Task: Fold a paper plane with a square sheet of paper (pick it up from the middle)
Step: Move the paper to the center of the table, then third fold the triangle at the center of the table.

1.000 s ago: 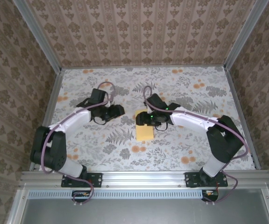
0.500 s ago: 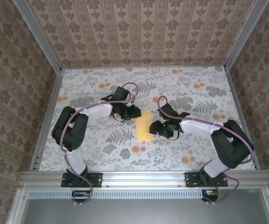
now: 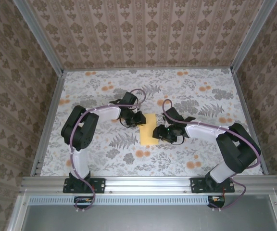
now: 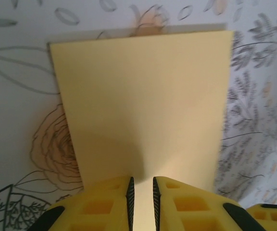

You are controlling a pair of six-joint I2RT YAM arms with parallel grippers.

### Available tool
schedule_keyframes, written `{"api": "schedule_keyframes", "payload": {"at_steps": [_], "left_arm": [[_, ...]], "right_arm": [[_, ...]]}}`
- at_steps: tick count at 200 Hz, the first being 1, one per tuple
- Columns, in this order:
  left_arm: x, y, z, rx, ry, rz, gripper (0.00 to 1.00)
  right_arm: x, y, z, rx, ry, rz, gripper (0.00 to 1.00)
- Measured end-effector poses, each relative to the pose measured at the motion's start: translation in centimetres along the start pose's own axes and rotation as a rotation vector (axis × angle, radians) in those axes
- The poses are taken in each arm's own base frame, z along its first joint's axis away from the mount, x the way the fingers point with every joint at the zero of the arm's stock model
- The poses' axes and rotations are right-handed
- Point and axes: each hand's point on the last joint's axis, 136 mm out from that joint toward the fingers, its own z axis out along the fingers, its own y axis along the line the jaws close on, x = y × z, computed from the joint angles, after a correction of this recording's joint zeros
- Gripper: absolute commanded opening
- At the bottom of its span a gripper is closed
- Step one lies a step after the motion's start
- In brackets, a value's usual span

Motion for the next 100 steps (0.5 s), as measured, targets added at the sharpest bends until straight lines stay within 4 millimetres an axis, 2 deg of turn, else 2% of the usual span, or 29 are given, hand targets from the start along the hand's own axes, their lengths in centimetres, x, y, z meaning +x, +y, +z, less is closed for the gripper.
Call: {"api": "schedule_keyframes", "payload": {"at_steps": [100], "left_arm": [[0.1,0.7,0.1,-0.036,0.001,-0.011,0.21]], "right_arm": [[1.3,0.0,0.9,-0.034,0.069,0.023,0.50]]}}
